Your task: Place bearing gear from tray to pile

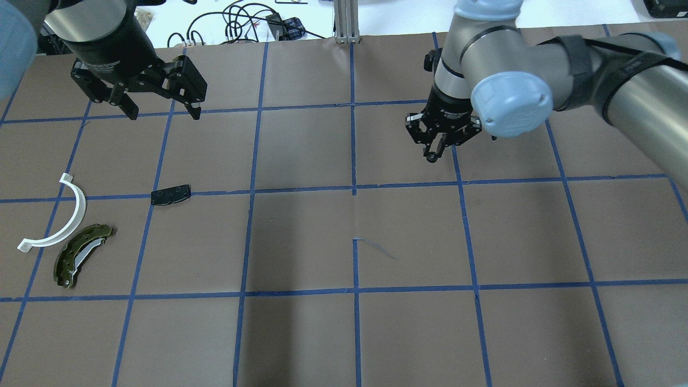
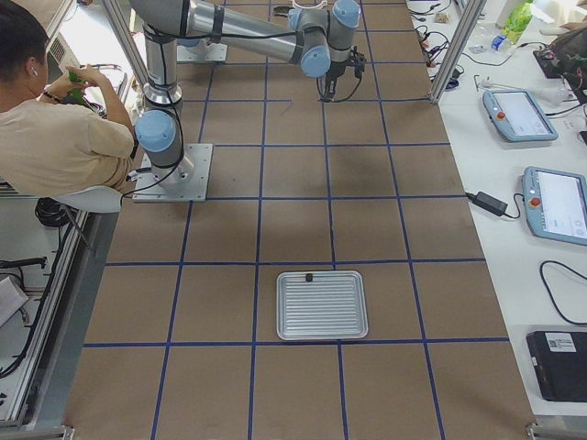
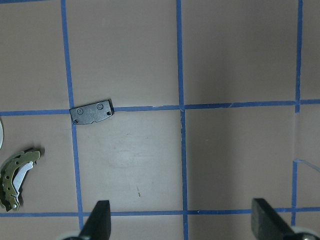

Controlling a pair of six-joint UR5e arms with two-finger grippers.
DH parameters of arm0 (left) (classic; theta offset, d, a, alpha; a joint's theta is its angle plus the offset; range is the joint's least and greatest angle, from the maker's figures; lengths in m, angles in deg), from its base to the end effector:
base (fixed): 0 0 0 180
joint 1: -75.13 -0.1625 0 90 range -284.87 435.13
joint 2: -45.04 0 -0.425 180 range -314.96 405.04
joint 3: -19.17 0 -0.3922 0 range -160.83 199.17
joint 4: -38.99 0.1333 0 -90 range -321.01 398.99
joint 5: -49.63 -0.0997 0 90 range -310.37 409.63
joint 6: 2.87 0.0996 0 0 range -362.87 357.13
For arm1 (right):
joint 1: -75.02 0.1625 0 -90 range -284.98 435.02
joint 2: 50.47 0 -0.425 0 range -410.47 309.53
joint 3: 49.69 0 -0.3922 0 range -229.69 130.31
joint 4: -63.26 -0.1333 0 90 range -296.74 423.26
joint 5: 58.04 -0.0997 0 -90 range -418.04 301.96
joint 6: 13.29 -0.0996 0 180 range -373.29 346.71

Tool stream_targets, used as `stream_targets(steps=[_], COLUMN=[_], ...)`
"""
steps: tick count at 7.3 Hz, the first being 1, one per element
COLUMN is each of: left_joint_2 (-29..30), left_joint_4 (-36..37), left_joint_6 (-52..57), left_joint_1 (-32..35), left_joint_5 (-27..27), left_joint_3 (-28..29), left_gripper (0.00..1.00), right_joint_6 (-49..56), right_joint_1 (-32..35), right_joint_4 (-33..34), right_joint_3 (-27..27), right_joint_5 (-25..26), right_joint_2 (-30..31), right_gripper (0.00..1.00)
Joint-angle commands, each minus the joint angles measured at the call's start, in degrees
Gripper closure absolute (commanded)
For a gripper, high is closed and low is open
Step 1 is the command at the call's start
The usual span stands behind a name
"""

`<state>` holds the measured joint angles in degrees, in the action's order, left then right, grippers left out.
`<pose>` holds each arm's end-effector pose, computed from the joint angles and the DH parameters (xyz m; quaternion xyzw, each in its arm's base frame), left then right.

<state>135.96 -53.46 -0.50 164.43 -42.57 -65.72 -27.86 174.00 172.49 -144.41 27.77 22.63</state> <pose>-0.1234 -0.5022 0.5196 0.0143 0.9996 -0.0147 0.0196 0.2300 -0.5545 0.3212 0.0495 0.9979 0.0279 0.0315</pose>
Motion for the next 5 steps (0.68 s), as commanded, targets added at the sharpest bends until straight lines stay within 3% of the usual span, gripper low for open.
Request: stream_targets(steps=[1, 5], left_joint_2=[0.05, 0.05], left_joint_4=[-0.01, -0.01], left_joint_6=[0.09, 0.35], left_joint_1=[0.00, 0.00], left_joint_5=[0.09, -0.09], left_joint_3=[0.00, 0.00], left_gripper=[0.00, 0.00], right_joint_6=[-12.88, -17.76], right_joint_1=[8.92, 16.14], right_joint_4=[8.76, 15.10], right_joint_3=[-0.03, -2.74], right_joint_5=[0.06, -0.82], right_joint_2=[-5.04, -11.55], right_gripper=[1.00, 1.00])
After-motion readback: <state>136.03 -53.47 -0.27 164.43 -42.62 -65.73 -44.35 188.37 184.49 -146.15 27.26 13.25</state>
